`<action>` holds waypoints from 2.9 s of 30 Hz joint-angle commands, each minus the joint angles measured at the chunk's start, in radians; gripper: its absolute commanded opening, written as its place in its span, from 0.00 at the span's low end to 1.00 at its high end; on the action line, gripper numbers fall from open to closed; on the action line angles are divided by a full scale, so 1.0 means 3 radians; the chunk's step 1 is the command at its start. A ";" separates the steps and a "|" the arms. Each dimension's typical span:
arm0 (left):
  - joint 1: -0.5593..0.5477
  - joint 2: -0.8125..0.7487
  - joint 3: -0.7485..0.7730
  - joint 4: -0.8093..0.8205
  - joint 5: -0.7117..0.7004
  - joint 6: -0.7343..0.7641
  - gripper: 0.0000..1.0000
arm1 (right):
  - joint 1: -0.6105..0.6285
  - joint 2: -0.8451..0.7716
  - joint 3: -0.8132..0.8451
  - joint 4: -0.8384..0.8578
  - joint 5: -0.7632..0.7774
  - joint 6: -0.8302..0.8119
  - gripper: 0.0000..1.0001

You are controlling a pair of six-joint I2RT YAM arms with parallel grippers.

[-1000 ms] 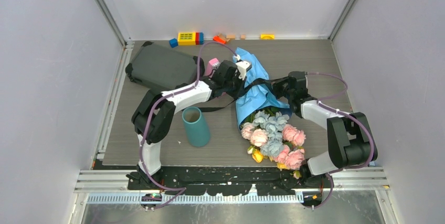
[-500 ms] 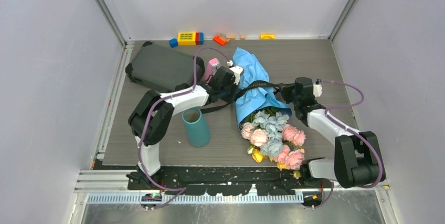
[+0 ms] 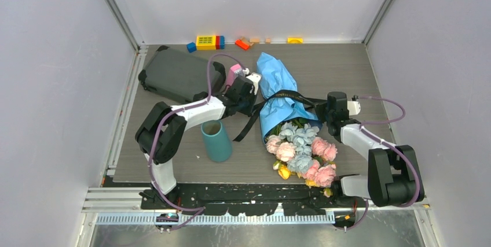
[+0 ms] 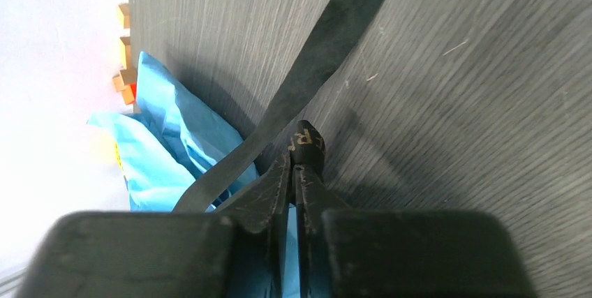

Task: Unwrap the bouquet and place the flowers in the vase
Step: Untie the ribbon from the wrapping paper.

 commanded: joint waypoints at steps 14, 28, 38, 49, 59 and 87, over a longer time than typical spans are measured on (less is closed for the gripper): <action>0.0016 -0.0526 0.0177 -0.0316 0.0583 0.0171 0.50 | -0.0147 -0.0935 0.0108 -0.0717 0.0162 -0.0565 0.58; 0.0006 -0.0027 0.0661 -0.0177 0.0825 0.0165 0.49 | 0.0048 -0.0807 0.0254 -0.0317 -0.0543 -0.0200 0.60; -0.0009 0.0217 0.0722 -0.0118 0.0796 0.0133 0.49 | 0.0408 -0.0319 0.0346 0.0101 -0.0514 -0.0008 0.63; -0.0014 0.0327 0.0771 -0.0108 0.0683 0.0136 0.35 | 0.0422 0.0082 0.0502 0.0344 -0.0528 0.0016 0.57; -0.0015 0.0207 0.0588 -0.0080 0.0491 0.0136 0.08 | 0.0406 0.0370 0.0700 0.0346 -0.0563 -0.0093 0.22; 0.0363 -0.0549 -0.0400 -0.0076 0.0116 -0.0436 0.00 | -0.0718 -0.0261 -0.0052 -0.0095 -0.0259 -0.0171 0.00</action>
